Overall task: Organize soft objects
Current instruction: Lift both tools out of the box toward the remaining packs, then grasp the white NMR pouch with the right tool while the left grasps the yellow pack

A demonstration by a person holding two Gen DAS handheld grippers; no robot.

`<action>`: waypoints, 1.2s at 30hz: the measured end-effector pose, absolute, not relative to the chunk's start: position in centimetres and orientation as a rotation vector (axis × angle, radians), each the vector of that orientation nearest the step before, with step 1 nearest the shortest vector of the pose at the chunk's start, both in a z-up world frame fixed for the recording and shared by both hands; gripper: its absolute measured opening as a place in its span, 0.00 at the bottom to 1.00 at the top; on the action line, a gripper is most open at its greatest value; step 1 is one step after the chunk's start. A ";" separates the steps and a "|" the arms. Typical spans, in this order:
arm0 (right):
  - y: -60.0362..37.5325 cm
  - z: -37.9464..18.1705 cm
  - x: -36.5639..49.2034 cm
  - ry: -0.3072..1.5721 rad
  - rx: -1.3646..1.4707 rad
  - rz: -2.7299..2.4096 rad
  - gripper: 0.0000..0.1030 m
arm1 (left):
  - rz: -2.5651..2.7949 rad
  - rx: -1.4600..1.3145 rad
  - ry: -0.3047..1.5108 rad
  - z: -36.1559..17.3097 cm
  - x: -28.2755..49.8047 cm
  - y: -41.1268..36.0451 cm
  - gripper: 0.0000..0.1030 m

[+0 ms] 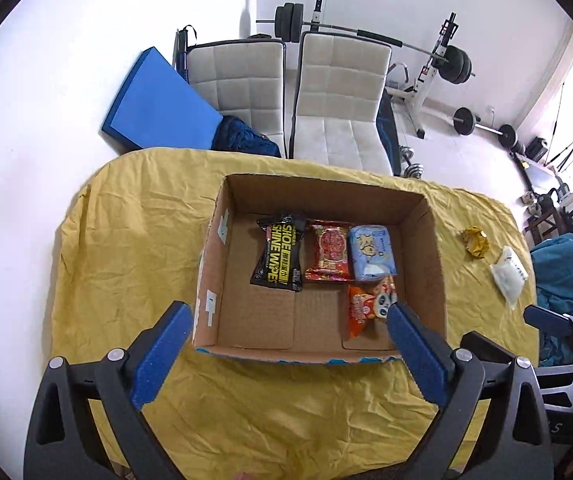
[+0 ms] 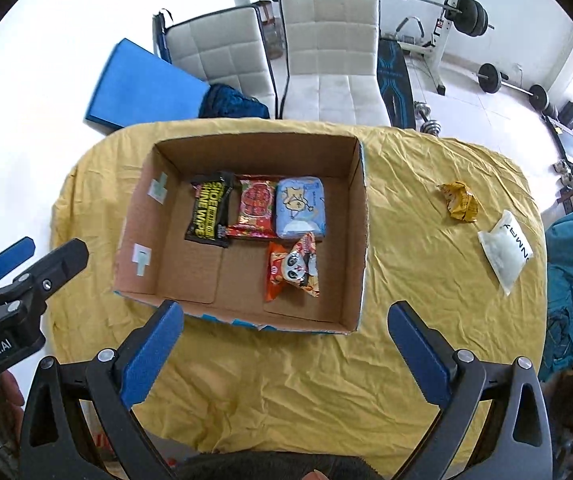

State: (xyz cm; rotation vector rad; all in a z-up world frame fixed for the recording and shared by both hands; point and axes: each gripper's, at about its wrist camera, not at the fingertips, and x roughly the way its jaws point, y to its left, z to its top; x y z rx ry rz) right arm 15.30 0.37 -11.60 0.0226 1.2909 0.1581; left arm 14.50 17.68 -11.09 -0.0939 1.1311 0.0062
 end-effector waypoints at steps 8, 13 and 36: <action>0.3 -10.9 14.8 1.279 0.028 0.189 1.00 | 0.013 -0.119 1.124 -10.3 13.5 17.1 0.97; -1.2 -11.4 15.1 1.287 0.051 0.186 1.00 | 0.025 -0.108 1.131 -10.5 13.8 16.1 0.97; -41.7 -28.1 24.0 1.446 0.658 -0.466 1.00 | -0.304 0.072 1.256 -19.6 29.9 -12.8 1.00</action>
